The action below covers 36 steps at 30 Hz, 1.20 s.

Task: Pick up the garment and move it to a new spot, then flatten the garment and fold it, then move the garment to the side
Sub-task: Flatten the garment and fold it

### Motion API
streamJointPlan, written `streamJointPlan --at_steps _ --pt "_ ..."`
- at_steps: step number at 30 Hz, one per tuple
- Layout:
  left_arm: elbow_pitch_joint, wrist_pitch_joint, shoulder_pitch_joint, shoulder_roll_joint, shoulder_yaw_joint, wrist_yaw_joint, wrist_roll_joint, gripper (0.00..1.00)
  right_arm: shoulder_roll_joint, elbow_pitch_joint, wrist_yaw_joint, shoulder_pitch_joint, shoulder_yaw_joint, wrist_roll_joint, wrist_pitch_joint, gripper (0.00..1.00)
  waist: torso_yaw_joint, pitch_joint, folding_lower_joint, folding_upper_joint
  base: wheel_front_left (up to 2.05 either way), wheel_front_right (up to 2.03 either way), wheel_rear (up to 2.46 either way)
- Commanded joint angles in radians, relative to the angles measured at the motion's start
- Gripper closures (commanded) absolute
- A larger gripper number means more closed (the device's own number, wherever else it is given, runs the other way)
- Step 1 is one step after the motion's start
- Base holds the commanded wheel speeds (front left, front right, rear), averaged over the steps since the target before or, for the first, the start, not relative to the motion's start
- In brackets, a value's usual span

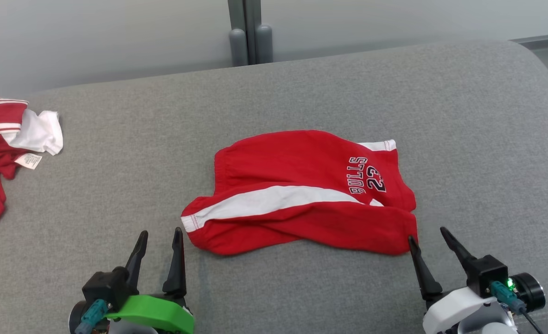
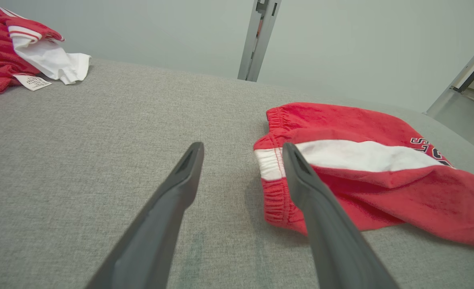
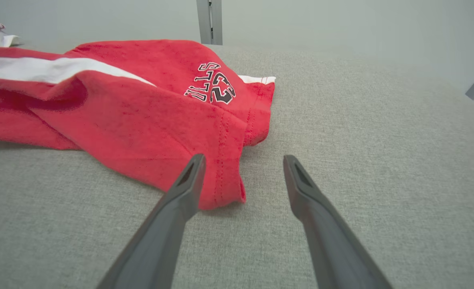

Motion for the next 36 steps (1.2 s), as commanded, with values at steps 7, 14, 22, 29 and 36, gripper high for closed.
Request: streamJointPlan --at_steps 7,14,22,29,36 --pt "-0.004 0.0 0.005 0.003 -0.006 -0.003 0.0 0.0 -0.002 -0.015 -0.001 -0.056 0.033 -0.019 0.007 0.0 0.006 -0.009 0.0 0.0 0.0 0.0 0.0" --pt "-0.006 0.0 -0.016 0.004 -0.004 -0.003 -0.005 0.0 -0.003 0.12 -0.001 -0.141 0.028 0.008 0.031 0.0 0.038 0.009 0.0 0.0 0.0 0.0 0.0" --pt "-0.01 0.0 -0.02 0.003 0.009 -0.003 0.004 0.0 -0.003 0.221 -0.001 -0.185 0.062 0.049 0.014 0.58 0.046 0.027 0.0 0.0 0.0 0.0 0.0" --pt "-0.01 0.0 -0.021 0.003 0.015 -0.003 0.01 0.0 -0.004 0.147 -0.001 -0.154 0.116 0.045 -0.003 1.0 0.032 0.033 0.0 0.0 0.0 0.0 0.0" --pt "-0.01 0.0 -0.023 0.003 0.016 -0.003 0.013 0.0 -0.011 0.02 -0.001 -0.038 0.172 -0.001 -0.005 1.0 0.02 0.035 0.0 0.0 0.0 0.0 0.0"
